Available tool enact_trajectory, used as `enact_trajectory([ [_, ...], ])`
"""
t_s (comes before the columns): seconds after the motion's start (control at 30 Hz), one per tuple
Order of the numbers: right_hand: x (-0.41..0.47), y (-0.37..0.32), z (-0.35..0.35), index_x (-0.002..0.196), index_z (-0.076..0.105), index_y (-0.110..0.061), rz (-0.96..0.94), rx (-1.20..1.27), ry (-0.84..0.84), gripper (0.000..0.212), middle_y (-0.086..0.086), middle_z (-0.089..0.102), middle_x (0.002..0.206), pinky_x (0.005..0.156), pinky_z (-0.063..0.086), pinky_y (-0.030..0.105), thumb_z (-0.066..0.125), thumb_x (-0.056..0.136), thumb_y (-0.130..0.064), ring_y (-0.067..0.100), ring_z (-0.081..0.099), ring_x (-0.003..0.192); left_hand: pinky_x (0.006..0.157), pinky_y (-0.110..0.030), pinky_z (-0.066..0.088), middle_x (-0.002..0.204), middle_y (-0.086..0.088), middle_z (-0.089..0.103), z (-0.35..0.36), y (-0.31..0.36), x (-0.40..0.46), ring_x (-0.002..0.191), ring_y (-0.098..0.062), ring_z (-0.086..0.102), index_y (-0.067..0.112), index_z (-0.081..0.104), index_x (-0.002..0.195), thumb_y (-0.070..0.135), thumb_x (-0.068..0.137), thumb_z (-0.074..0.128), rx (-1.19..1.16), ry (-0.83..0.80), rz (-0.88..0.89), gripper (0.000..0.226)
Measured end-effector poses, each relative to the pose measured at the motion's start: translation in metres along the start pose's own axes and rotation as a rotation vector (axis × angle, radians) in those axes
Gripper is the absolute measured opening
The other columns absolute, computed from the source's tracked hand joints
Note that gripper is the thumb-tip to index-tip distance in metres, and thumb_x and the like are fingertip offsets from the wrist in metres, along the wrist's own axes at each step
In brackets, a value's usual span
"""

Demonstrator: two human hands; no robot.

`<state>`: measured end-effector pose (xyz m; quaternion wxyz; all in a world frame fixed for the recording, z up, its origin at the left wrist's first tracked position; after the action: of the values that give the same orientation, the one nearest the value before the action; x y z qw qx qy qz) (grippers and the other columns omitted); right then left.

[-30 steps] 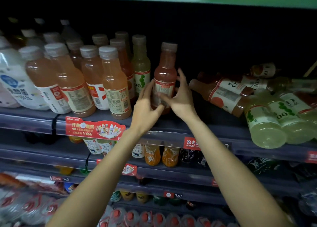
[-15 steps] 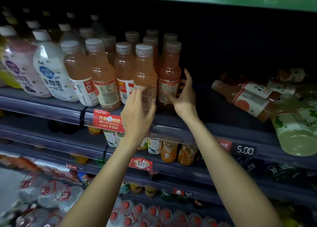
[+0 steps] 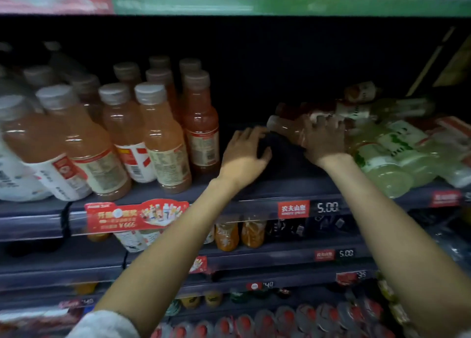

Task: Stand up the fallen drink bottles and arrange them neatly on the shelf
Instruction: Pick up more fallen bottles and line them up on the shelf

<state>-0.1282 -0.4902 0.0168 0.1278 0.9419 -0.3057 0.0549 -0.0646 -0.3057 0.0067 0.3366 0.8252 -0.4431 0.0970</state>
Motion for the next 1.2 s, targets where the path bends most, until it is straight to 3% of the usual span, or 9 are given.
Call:
enact_trajectory([
  [0.1,0.008,0.012,0.003,0.142,0.032,-0.013,-0.013,0.066,0.003,0.065,0.016,0.051,0.128,0.095,0.040,0.045,0.062,0.084,-0.019,0.035,0.051,0.117,0.098,-0.032,0.041,0.124,-0.004,0.058,0.022,0.006,0.019,0.118,-0.024,0.053,0.014,0.046,0.134,0.021,0.091,0.062,-0.331,-0.043,-0.281,0.046],
  [0.23,0.006,0.008,0.003,0.133,0.040,-0.017,-0.034,0.269,0.132,0.057,0.014,0.057,0.121,0.094,0.042,0.045,0.064,0.081,-0.017,0.036,0.056,0.109,0.094,-0.022,0.040,0.125,-0.001,0.047,0.039,0.020,0.020,0.114,-0.014,0.049,0.016,0.034,0.142,0.010,0.090,0.064,-0.778,0.036,-0.446,0.060],
  [0.3,0.000,0.009,-0.004,0.135,0.038,-0.018,-0.052,0.566,0.177,0.067,0.013,0.058,0.121,0.091,0.044,0.040,0.072,0.077,-0.020,0.033,0.057,0.109,0.095,-0.026,0.043,0.130,-0.002,0.042,0.042,0.027,0.018,0.121,-0.019,0.047,0.018,0.029,0.146,-0.001,0.088,0.062,-0.865,0.071,-0.435,0.070],
  [0.4,-0.015,0.008,-0.012,0.133,0.038,-0.015,-0.081,1.305,0.109,0.075,0.007,0.059,0.120,0.090,0.047,0.032,0.079,0.070,-0.011,0.023,0.058,0.108,0.094,-0.028,0.049,0.138,-0.004,0.039,0.041,0.032,0.006,0.123,-0.016,0.049,0.021,0.024,0.147,-0.004,0.075,0.067,-0.914,0.027,-0.305,0.087],
  [0.53,-0.041,0.000,0.002,0.130,0.038,-0.023,-0.124,1.657,-0.050,0.074,-0.001,0.058,0.125,0.097,0.048,0.041,0.080,0.071,-0.010,0.015,0.055,0.116,0.106,-0.034,0.043,0.144,-0.002,0.044,0.048,0.037,-0.015,0.129,-0.010,0.048,0.021,0.023,0.148,0.015,0.075,0.079,-0.635,0.106,-0.136,0.091],
  [0.67,-0.053,-0.009,0.005,0.136,0.040,-0.027,-0.268,1.670,-0.110,0.071,-0.001,0.053,0.132,0.094,0.048,0.029,0.076,0.077,-0.017,0.011,0.051,0.120,0.100,-0.027,0.044,0.143,0.001,0.046,0.040,0.042,-0.034,0.126,-0.012,0.049,0.023,0.025,0.149,0.028,0.076,0.077,-0.302,0.320,-0.242,0.089],
  [0.87,-0.068,-0.047,-0.016,0.139,0.038,-0.025,-0.369,1.547,-0.136,0.064,0.003,0.049,0.130,0.079,0.048,0.017,0.069,0.084,-0.020,0.015,0.052,0.114,0.092,-0.027,0.044,0.136,-0.005,0.050,0.019,0.025,-0.068,0.122,-0.016,0.050,0.013,0.031,0.148,0.050,0.081,0.060,-0.086,0.505,-0.294,0.081],
  [1.0,-0.077,-0.078,-0.023,0.132,0.042,-0.015,-0.373,1.596,-0.089,0.054,0.000,0.057,0.120,0.077,0.051,0.017,0.069,0.085,-0.017,0.012,0.058,0.105,0.094,-0.034,0.045,0.125,-0.017,0.048,-0.002,-0.002,-0.081,0.116,-0.030,0.049,0.003,0.041,0.140,0.047,0.080,0.068,0.163,0.639,-0.296,0.080],
  [1.2,-0.077,-0.103,-0.025,0.123,0.049,-0.016,-0.419,1.584,-0.090,0.043,-0.003,0.061,0.117,0.067,0.045,0.003,0.069,0.085,-0.023,0.007,0.058,0.102,0.088,-0.033,0.050,0.129,-0.015,0.050,-0.015,-0.013,-0.092,0.118,-0.028,0.052,0.005,0.038,0.140,0.039,0.078,0.077,0.191,0.721,-0.299,0.081],
])
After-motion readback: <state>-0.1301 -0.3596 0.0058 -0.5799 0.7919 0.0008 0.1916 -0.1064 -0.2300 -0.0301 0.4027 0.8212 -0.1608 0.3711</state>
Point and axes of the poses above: each hand's wrist, its own x-axis towards the middle knuckle, its own z-axis out of the palm, y = z × x, the point moved 1 cm from there along x, towards the middle knuckle
